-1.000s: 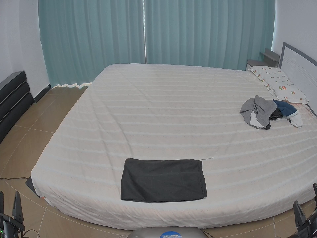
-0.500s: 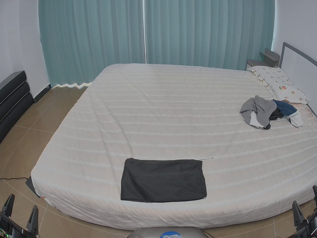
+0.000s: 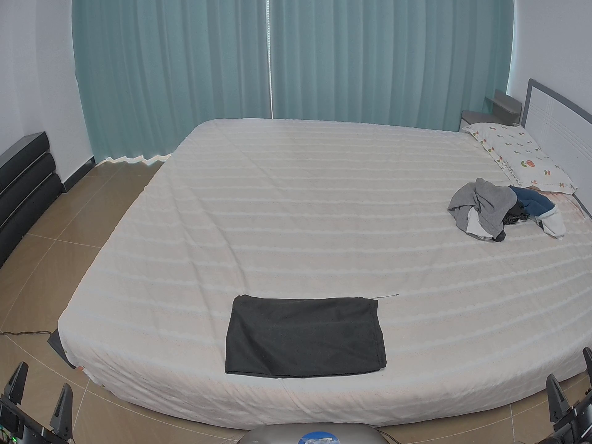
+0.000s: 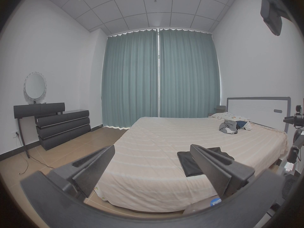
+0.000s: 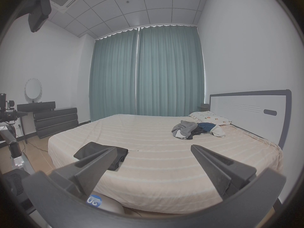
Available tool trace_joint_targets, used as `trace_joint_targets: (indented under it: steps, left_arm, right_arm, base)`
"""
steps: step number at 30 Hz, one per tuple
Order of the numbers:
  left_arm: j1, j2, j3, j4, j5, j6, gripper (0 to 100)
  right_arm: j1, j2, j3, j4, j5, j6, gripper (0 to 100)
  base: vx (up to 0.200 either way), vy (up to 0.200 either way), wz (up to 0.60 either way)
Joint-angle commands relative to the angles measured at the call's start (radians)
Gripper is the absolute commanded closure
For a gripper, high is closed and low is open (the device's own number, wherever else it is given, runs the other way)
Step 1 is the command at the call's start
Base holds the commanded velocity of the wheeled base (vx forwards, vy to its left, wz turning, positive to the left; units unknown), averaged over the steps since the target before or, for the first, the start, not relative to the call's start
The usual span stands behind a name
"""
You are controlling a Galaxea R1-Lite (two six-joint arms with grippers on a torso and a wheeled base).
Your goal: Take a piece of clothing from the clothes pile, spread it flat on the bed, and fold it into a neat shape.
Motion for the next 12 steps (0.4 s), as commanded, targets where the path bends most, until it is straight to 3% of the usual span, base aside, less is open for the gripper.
trace_joint_targets:
  steps: [1,12]
  left_arm:
    - [0.001,-0.009,0.017,-0.001,0.000,0.004,0]
    - [0.001,-0.009,0.017,0.000,0.000,0.002,0]
  right_arm:
    - [0.002,-0.010,0.018,0.000,0.000,0.009,0]
    - [0.002,-0.009,0.018,0.000,-0.003,0.018,0]
  base:
    - [0.000,0.000,0.00]
    - [0.000,0.000,0.00]
